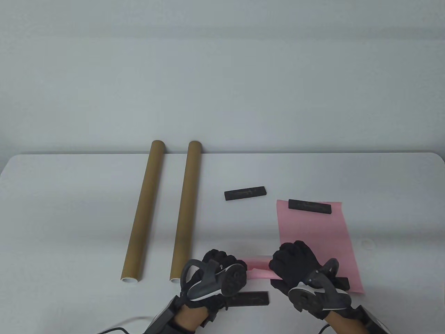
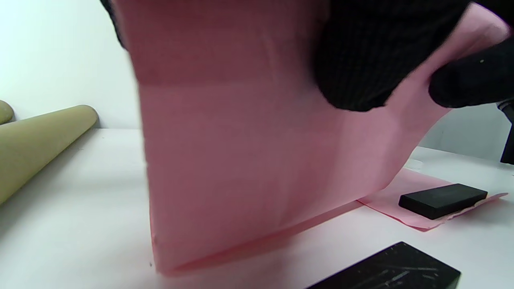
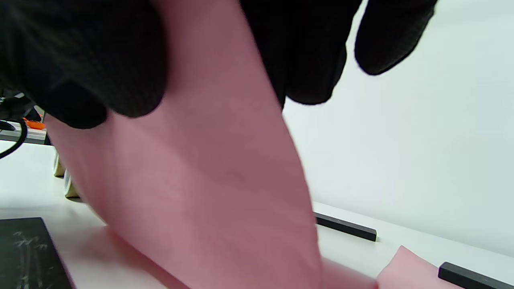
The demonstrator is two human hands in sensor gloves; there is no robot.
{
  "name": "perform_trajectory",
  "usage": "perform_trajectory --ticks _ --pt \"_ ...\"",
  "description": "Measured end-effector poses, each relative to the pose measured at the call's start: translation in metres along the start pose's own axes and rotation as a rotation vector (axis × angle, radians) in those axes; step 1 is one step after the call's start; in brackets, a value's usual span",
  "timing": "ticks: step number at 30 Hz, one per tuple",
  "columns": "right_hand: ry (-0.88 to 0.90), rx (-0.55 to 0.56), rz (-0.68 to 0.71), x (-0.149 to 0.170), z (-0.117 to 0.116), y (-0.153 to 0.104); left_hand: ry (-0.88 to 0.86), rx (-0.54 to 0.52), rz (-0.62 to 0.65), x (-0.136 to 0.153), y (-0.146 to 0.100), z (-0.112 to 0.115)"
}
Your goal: Roll up papers and store in mailing tubes
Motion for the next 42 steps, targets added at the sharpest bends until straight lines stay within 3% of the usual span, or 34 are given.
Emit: perform_trajectory --ticks 7,10,14,20,24,30,35,37,41,42 --pt "0.249 -0.105 -0.165 0.025 -0.014 0.0 0.285 -0.172 0.016 -0.016 -0.008 -0.012" --pt "0.353 -0.144 -0.206 0.031 -0.019 -0.001 0.39 -0.191 0.022 -0.023 -0.008 -0.013" --pt "0.388 -0.164 -0.206 0.031 -0.021 -0.002 0.323 -0.147 0.024 -0.02 -0.004 -0.008" --pt "-0.054 0.02 -0.01 0.008 0.004 -0.003 0.005 0.018 -0.039 0.003 0.003 0.006" --pt "-0.01 0.003 -0.031 0.003 0.002 0.0 -0.052 0.04 -0.038 0.005 0.004 0.008" --pt "0.278 -0.122 -0.187 0.027 -0.013 0.0 0.306 -0.151 0.015 -0.016 -0.005 -0.006" --pt "0.589 -0.205 -0.301 0.04 -0.025 -0.004 0.355 -0.166 0.007 -0.022 -0.004 -0.009" --pt "0.52 -0.181 -0.284 0.039 -0.022 -0.004 0.278 -0.138 -0.009 -0.017 -0.002 -0.008" --pt "-0.012 -0.006 -0.053 0.015 0.004 -0.002 0.038 -0.004 -0.073 0.003 0.004 0.003" --pt "-0.059 0.017 -0.022 0.011 0.007 -0.003 -0.014 0.016 -0.075 0.007 0.005 0.005"
Point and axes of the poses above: the tracker on the back of each hand, its own x axis roughly to the little-finger side, its own y axis roughly from the wrist to the fingertips, z = x × y, the point moved 5 cm from there along y, roughly from the wrist to the fingertips, and after that the axes turned 5 degrees about x, right-handed, at the moved point
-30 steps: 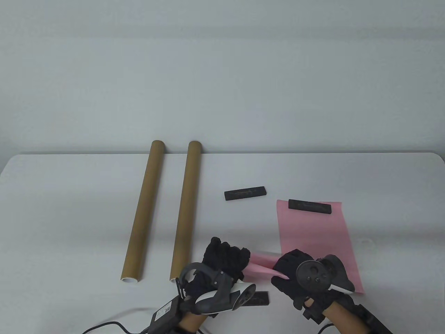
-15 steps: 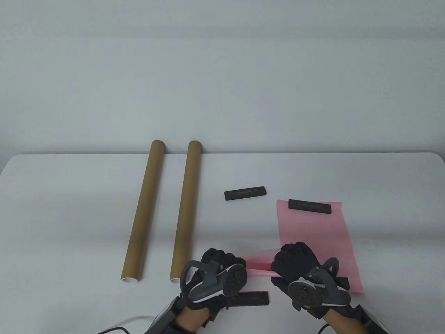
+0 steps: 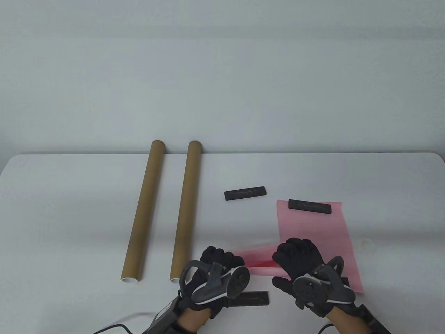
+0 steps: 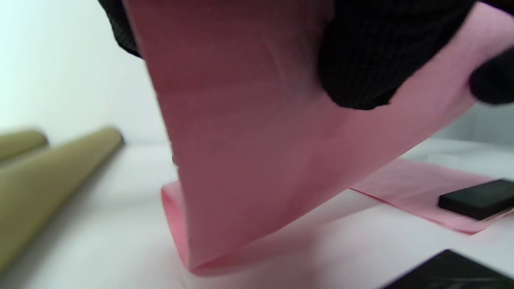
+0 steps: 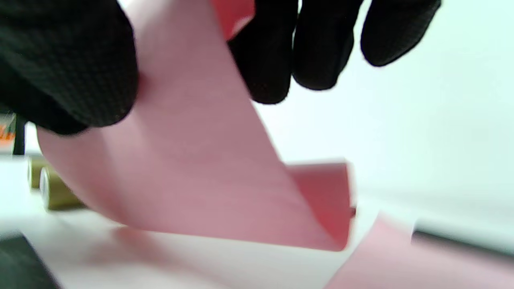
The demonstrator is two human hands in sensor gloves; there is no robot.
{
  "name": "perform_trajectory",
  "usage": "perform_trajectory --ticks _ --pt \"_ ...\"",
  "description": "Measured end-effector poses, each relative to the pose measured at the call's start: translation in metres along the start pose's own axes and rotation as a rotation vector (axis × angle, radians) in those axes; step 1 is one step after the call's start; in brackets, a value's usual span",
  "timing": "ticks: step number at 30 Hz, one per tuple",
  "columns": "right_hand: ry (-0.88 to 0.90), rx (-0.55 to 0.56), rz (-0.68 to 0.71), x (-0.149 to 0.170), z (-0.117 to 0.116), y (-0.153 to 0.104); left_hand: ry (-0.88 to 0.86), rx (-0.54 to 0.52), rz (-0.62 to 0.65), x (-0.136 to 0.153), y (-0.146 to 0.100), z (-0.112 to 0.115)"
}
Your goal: Roll up papers and store in mailing tubes
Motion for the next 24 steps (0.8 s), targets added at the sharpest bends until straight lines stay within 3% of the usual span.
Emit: perform_trajectory --ticks 2,5,13,17,20,22,24 --pt "0.033 0.035 -0.009 -0.003 0.003 0.0 -0.096 0.036 0.004 0.004 0.001 0.002" --pt "0.128 0.009 -0.059 0.001 -0.002 0.002 -0.083 0.034 0.005 0.005 0.0 0.001" --pt "0.421 -0.149 -0.229 0.024 -0.02 0.001 0.346 -0.219 0.089 -0.024 -0.013 -0.014" --pt "0.519 -0.185 -0.259 0.027 -0.026 0.001 0.352 -0.224 0.087 -0.024 -0.012 -0.014" --pt "0.375 -0.081 -0.236 0.023 -0.015 -0.002 0.236 -0.169 0.06 -0.014 -0.008 -0.011" --pt "0.128 0.008 -0.121 0.014 -0.001 -0.001 0.117 -0.105 0.041 -0.004 -0.004 -0.006" --pt "0.005 0.049 -0.02 0.004 0.006 -0.001 -0.003 -0.05 0.025 0.004 -0.001 -0.003"
Point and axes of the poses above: the tracker on the back of each hand, its own x axis roughly to the little-finger side, its own y axis roughly from the wrist to the fingertips, z = x × y, the point moved 5 cm from there along y, roughly from the wrist to the fingertips, and after that the axes turned 5 degrees about x, right-handed, at the moved point
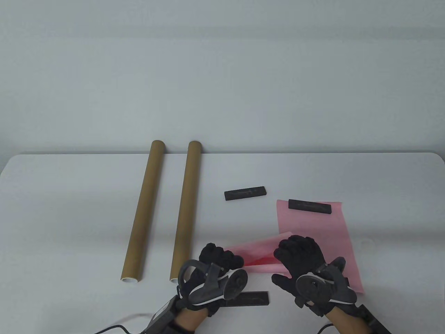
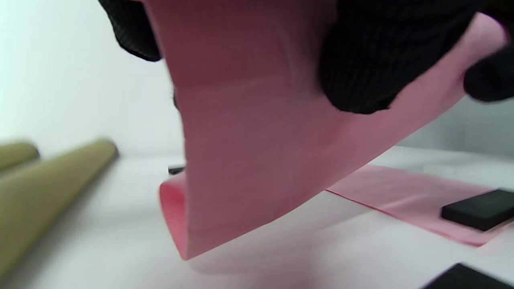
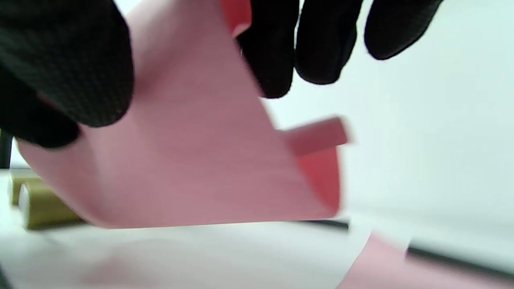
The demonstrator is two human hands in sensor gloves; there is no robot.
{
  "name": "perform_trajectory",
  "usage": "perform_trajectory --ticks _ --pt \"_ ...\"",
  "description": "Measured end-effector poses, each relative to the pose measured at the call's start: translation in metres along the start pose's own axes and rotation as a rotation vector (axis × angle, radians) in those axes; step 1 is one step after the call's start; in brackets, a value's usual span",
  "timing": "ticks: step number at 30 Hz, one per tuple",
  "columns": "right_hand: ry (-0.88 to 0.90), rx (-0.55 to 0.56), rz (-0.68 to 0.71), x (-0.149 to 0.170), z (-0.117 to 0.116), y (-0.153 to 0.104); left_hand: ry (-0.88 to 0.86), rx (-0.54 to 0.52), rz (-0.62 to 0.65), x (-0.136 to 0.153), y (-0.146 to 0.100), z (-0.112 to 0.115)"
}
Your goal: Roll up papers and store in mailing tubes
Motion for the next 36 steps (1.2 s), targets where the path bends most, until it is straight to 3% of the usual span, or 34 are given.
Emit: perform_trajectory --ticks 3,6,13,16,19,20,23,27,31,36 --pt "0.06 -0.007 -0.004 -0.004 -0.002 0.0 -0.074 0.04 0.0 0.003 0.002 0.003" --pt "0.09 -0.07 -0.028 0.0 -0.012 0.002 -0.032 0.033 0.001 0.0 0.001 0.004" --pt "0.388 -0.252 -0.204 0.027 -0.035 -0.002 0.355 -0.161 0.084 -0.028 -0.009 -0.009" --pt "0.516 -0.268 -0.255 0.032 -0.038 -0.003 0.424 -0.2 0.1 -0.034 -0.011 -0.011" --pt "0.467 -0.196 -0.216 0.029 -0.031 -0.003 0.357 -0.169 0.069 -0.028 -0.006 -0.01" --pt "0.359 -0.12 -0.168 0.023 -0.022 -0.003 0.292 -0.139 0.044 -0.022 -0.005 -0.009" --pt "0.071 -0.031 -0.007 0.007 -0.007 -0.002 0.044 -0.007 -0.006 -0.004 0.0 0.0" --pt "0.057 -0.027 0.019 -0.003 -0.006 0.0 -0.17 0.152 -0.017 0.007 0.005 0.011" --pt "0.106 -0.072 -0.017 0.0 -0.012 0.002 -0.089 0.105 -0.011 0.003 0.003 0.009" --pt "0.262 -0.19 -0.151 0.016 -0.026 0.0 0.24 -0.091 0.059 -0.02 -0.006 -0.003"
Point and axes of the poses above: the tracker on the back of each hand, its own x axis roughly to the little-finger side, its own y axis roughly from the wrist to the fingertips, z = x × y, the point moved 5 cm from there along y, roughly from the wrist to the fingertips, and after that the axes turned 5 degrees about x, right-handed, at the moved point
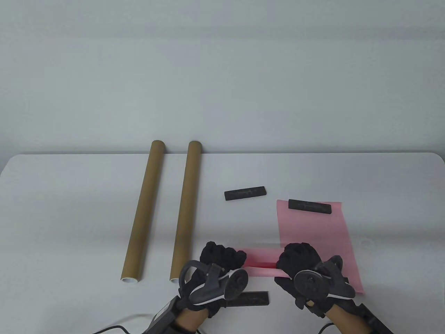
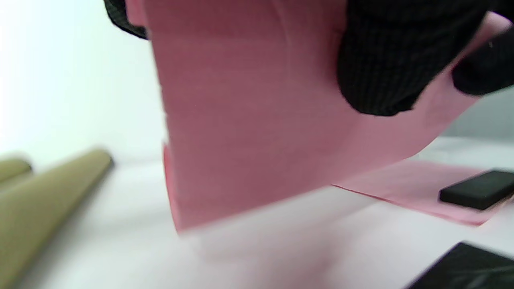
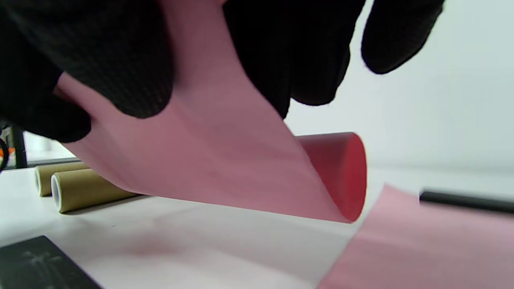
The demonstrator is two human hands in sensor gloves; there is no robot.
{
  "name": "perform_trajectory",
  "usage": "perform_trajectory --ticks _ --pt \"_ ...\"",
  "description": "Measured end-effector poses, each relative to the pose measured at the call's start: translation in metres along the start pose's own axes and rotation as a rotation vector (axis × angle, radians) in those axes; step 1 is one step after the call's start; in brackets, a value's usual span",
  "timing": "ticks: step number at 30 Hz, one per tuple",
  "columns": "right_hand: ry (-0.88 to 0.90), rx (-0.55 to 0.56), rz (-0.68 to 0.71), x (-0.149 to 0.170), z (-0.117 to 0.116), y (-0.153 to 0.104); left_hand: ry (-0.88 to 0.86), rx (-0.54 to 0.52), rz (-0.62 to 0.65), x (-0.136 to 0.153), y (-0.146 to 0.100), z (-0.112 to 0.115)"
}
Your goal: Roll up papers and store in mailing tubes
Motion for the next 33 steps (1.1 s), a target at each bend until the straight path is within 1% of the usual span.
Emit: perform_trajectory --ticks 3,4,5,7,8,10,11,12,13,14,15,17,18,20,22,23,24,25,27,29,30,31,33 --pt "0.145 -0.052 -0.073 0.011 -0.004 0.001 0.179 -0.073 0.053 -0.013 -0.001 -0.008" --pt "0.184 -0.063 -0.087 0.013 -0.004 0.001 0.21 -0.07 0.065 -0.015 0.0 -0.01" --pt "0.227 -0.074 -0.098 0.015 -0.005 0.001 0.213 -0.078 0.058 -0.016 0.0 -0.011" --pt "0.243 -0.075 -0.085 0.015 -0.005 0.001 0.19 -0.079 0.053 -0.016 0.001 -0.012" --pt "0.23 -0.069 -0.078 0.014 -0.005 0.0 0.17 -0.076 0.041 -0.015 0.002 -0.011" --pt "0.099 -0.007 -0.017 0.006 0.0 -0.002 0.09 -0.026 0.006 -0.007 0.004 -0.006" --pt "-0.001 0.039 0.046 -0.002 0.004 -0.004 0.012 0.02 -0.015 -0.001 0.006 -0.002" --pt "-0.05 0.057 0.081 -0.006 0.006 -0.005 -0.036 0.057 -0.031 0.002 0.007 0.001" --pt "-0.146 0.089 0.134 -0.014 0.008 -0.006 -0.113 0.111 -0.06 0.008 0.008 0.006" --pt "-0.195 0.104 0.164 -0.019 0.009 -0.007 -0.189 0.15 -0.058 0.012 0.009 0.01" --pt "-0.215 0.12 0.186 -0.026 0.01 -0.006 -0.278 0.208 -0.05 0.015 0.01 0.016" --pt "-0.209 0.116 0.177 -0.029 0.01 -0.005 -0.33 0.25 -0.061 0.018 0.01 0.02" --pt "-0.205 0.116 0.175 -0.03 0.01 -0.005 -0.333 0.254 -0.057 0.018 0.009 0.021" --pt "-0.191 0.112 0.168 -0.029 0.01 -0.004 -0.315 0.224 -0.061 0.018 0.008 0.019" --pt "-0.151 0.081 0.138 -0.023 0.008 -0.003 -0.235 0.129 -0.06 0.015 0.006 0.012" --pt "-0.125 0.055 0.113 -0.019 0.006 -0.002 -0.183 0.088 -0.025 0.011 0.004 0.008" --pt "-0.098 0.031 0.094 -0.015 0.005 -0.002 -0.109 0.025 0.026 0.005 0.002 0.002" --pt "-0.069 0.02 0.08 -0.012 0.004 -0.001 -0.066 -0.012 0.055 0.001 0.0 -0.001" --pt "0.043 -0.023 0.021 -0.003 0.001 0.0 0.066 -0.072 0.089 -0.009 -0.002 -0.008" --pt "0.131 -0.071 -0.025 0.002 -0.002 0.001 0.15 -0.096 0.094 -0.013 -0.002 -0.01" --pt "0.161 -0.086 -0.05 0.003 -0.003 0.001 0.161 -0.093 0.088 -0.013 -0.002 -0.01" --pt "0.211 -0.109 -0.065 0.004 -0.005 0.002 0.157 -0.097 0.081 -0.013 -0.002 -0.01" --pt "0.227 -0.121 -0.065 0.002 -0.007 0.002 0.116 -0.078 0.063 -0.009 0.0 -0.008"
Point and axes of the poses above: the tracker on the back of each hand, its own x axis roughly to the little-finger side, its own y axis roughly from the wrist to the fingertips, z = x × y, the point moved 5 cm from there along y, roughly from the wrist to the fingertips, and after that the axes turned 5 degrees about x, right-handed, at the moved point
